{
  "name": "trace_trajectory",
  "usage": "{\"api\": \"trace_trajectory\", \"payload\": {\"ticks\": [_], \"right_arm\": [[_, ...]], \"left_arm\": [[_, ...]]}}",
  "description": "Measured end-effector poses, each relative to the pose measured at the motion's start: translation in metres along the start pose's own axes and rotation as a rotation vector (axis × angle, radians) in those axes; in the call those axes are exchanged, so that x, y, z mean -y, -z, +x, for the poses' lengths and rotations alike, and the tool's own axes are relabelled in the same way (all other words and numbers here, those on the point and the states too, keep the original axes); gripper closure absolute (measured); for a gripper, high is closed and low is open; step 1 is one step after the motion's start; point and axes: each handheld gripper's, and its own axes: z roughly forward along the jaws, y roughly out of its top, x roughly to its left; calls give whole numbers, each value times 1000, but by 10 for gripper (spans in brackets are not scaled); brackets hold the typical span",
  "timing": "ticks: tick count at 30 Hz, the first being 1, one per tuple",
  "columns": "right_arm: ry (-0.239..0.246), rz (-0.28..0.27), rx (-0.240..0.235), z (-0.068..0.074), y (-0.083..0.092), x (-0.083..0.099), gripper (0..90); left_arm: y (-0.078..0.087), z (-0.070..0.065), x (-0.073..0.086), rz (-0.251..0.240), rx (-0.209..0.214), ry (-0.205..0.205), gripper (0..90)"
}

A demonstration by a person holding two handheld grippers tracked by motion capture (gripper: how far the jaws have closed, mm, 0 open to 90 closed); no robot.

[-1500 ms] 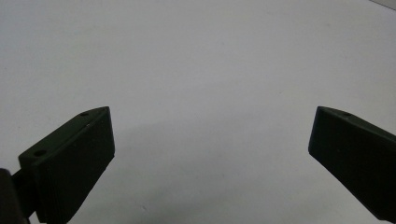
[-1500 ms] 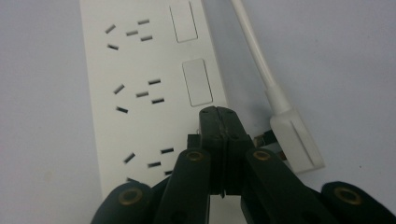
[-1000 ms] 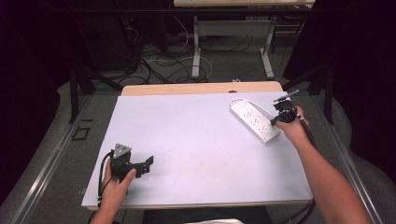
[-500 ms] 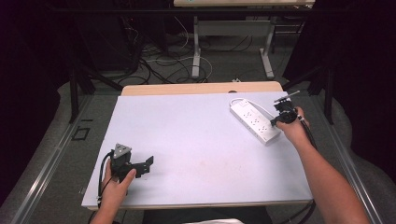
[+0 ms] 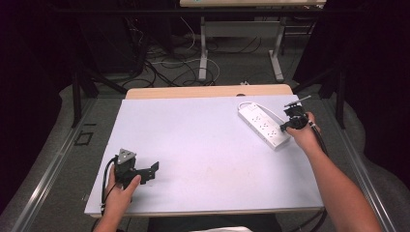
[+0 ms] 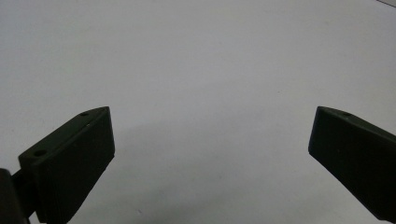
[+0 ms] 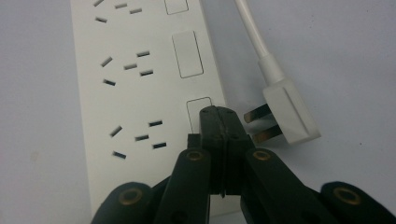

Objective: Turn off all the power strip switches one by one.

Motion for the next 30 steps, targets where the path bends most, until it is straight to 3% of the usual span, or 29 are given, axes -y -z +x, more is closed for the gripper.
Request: {"api": "trace_trajectory", "payload": {"ticks": [5,6,7,9,18,25,30], "right_arm": [[1,-13,-14,-3,1,2,900],[-19,-12,-11,-2,1,2,900],[-3,-18,-22,-4,2,4,900],[-26,-19,-27,-3,3,5,900],[10,-89,-48,-4,20,21,859],[58,-149,-62,7,40,37,819],[82,-207,-104,21,52,51,714]], "left_arm": [[0,0,0,-3,-1,0,4],[0,0,0,-4,-1,0,4],[0,0,0,-4,-1,-1,4],[0,1,0,-1,0,-3,4],[0,0,0,0,4,-5,4],[0,0,0,1,5,-6,4],[0,0,0,-2,8,-7,4]]}}
